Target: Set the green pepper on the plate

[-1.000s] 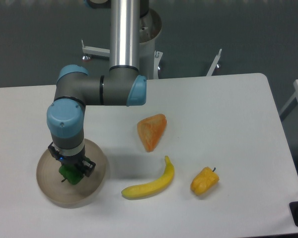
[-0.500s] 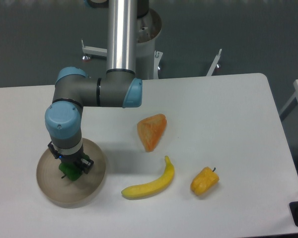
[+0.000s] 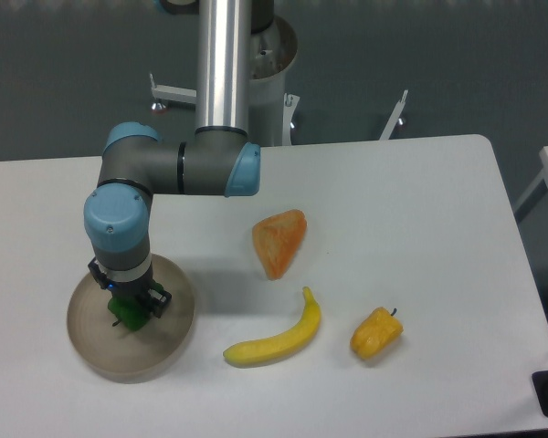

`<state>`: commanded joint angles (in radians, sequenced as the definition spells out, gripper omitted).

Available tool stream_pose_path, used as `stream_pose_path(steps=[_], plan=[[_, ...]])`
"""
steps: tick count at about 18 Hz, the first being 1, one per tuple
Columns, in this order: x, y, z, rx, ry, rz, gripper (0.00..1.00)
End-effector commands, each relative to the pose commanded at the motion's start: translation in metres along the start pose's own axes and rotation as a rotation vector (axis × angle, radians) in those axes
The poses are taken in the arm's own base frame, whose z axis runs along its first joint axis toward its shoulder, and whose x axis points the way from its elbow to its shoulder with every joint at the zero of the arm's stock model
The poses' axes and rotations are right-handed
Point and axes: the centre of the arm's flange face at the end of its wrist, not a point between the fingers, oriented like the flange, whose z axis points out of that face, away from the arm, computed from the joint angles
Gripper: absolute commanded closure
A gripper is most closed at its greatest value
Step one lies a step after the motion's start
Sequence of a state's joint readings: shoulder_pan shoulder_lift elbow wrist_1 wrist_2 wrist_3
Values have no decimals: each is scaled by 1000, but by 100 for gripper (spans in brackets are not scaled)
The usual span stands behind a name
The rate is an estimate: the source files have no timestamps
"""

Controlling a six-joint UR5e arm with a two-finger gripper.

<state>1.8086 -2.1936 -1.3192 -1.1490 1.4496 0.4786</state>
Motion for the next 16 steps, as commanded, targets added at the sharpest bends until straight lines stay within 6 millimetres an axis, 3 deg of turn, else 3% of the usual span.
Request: stream_pose_path(steps=[6, 12, 16], plan=[[0, -1, -8, 7, -6, 9, 0], [-5, -1, -42, 31, -19, 21, 0], [-36, 11, -78, 18, -37, 54, 0]])
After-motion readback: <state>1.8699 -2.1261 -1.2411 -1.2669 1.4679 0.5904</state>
